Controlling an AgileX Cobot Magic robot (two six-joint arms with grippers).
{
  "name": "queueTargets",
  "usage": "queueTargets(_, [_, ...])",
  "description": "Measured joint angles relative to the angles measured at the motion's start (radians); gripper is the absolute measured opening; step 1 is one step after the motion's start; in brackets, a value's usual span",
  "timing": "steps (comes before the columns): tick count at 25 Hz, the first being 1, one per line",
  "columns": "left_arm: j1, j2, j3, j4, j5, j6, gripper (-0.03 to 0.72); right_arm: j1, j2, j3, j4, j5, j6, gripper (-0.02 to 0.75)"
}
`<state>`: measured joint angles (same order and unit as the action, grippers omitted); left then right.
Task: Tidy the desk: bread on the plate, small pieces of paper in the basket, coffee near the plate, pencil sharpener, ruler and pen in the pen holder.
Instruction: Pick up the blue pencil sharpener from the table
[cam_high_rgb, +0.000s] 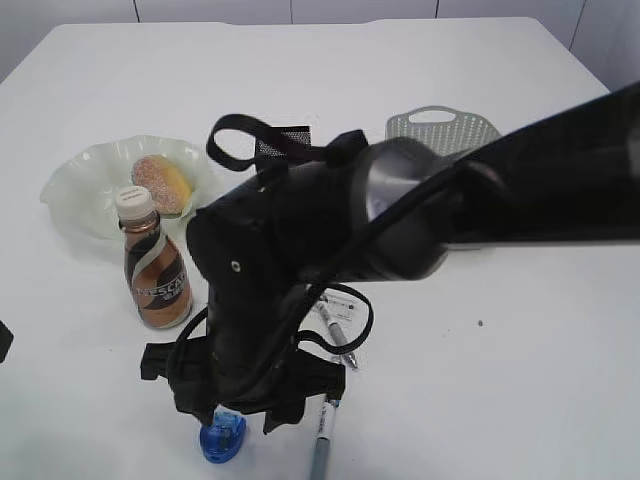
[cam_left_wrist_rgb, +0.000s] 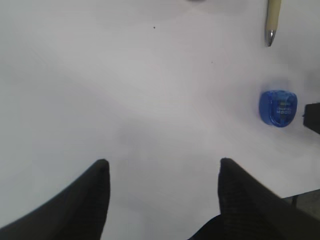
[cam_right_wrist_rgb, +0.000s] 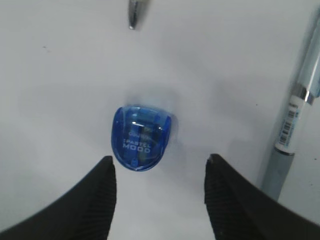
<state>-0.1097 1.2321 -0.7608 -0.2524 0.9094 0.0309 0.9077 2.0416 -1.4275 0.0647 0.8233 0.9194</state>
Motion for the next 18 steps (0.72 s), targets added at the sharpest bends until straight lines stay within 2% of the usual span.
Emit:
queueTargets(5, [0.0,0.0,0.0,0.0,-0.008,0.0,0.496,0.004,0.065,-0.102,0.019,0.033,0.035,0.417])
queueTargets(10, [0.0,0.0,0.0,0.0,-0.021,0.0,0.496,0.022,0.092,-0.199,-0.034,0.116,0.101,0.417])
queueTargets(18, [0.0,0.0,0.0,0.0,-0.027,0.0,0.496,0.023,0.135,-0.207,-0.037,0.177,0.129,0.417])
